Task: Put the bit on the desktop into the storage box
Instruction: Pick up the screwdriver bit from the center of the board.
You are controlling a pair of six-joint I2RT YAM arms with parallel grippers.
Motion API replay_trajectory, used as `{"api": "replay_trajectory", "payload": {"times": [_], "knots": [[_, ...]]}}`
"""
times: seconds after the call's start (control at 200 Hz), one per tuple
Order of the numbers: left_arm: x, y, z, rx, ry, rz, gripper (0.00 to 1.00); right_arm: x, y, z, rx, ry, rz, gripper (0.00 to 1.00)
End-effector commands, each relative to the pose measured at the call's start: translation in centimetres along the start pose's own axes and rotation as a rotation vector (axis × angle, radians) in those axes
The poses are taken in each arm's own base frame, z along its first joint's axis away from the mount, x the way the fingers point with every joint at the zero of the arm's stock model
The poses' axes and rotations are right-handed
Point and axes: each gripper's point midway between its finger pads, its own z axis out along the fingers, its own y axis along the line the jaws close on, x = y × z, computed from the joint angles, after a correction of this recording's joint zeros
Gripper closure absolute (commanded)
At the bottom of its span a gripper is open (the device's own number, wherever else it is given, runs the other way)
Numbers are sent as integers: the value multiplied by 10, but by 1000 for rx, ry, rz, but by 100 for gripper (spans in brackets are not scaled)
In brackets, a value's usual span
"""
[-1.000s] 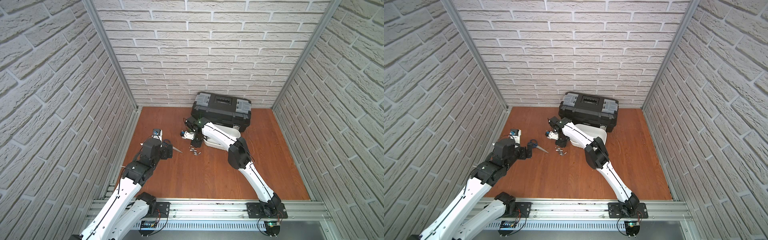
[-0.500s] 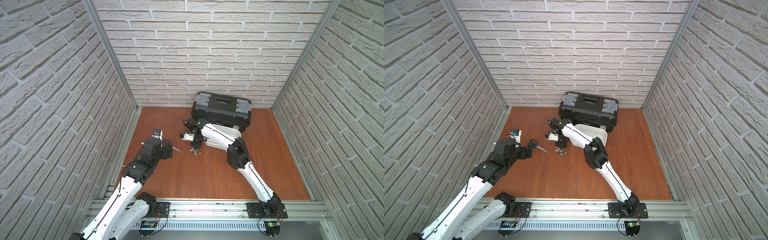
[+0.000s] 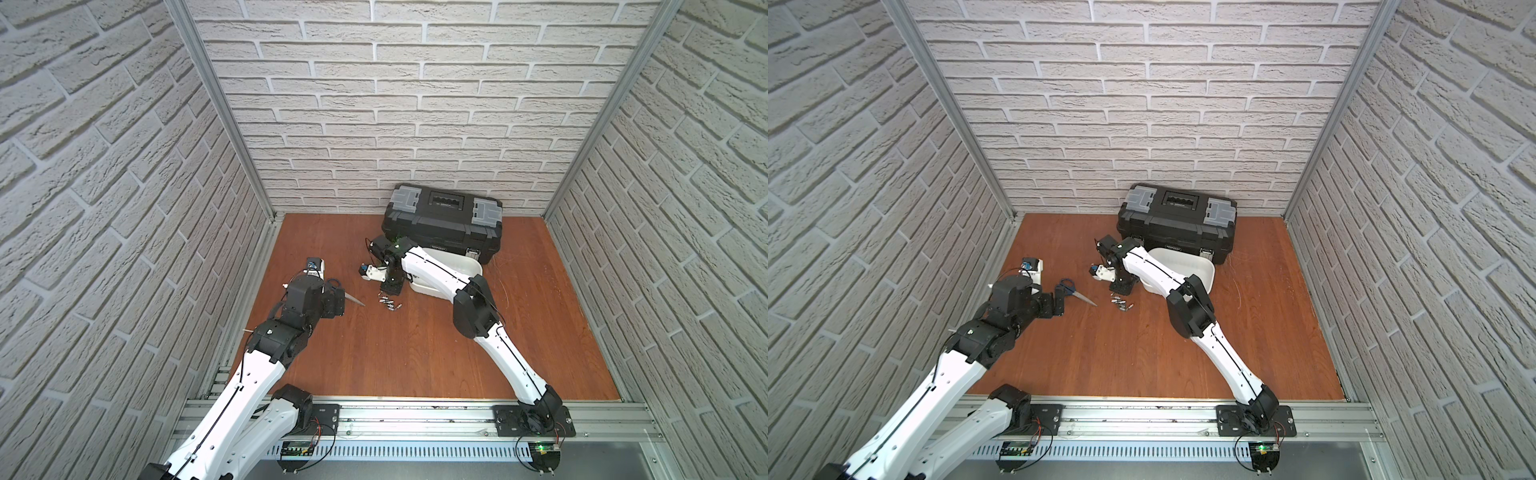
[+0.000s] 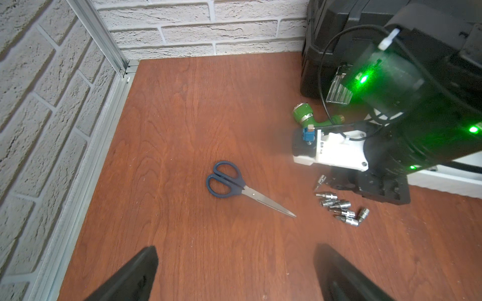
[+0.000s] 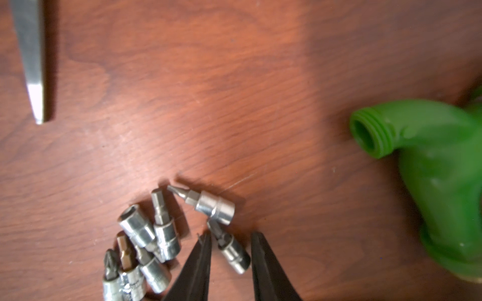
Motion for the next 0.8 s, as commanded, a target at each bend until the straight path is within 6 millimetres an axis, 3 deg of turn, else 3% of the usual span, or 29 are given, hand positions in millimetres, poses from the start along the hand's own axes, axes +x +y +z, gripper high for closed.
{"api": "replay_trajectory", "payload": {"times": [0.0,0.43,0.795], "knots": [[-4,1,1,-1,-23,-16,2,4,1,13,10,34,-21,76],[-4,2,0,1,-26,-18,2,4,-8,-8,69,28,-18,92],[-3,0,2,10,-18,-18,2,-14,-15,-51,104,-86,26,94]]}}
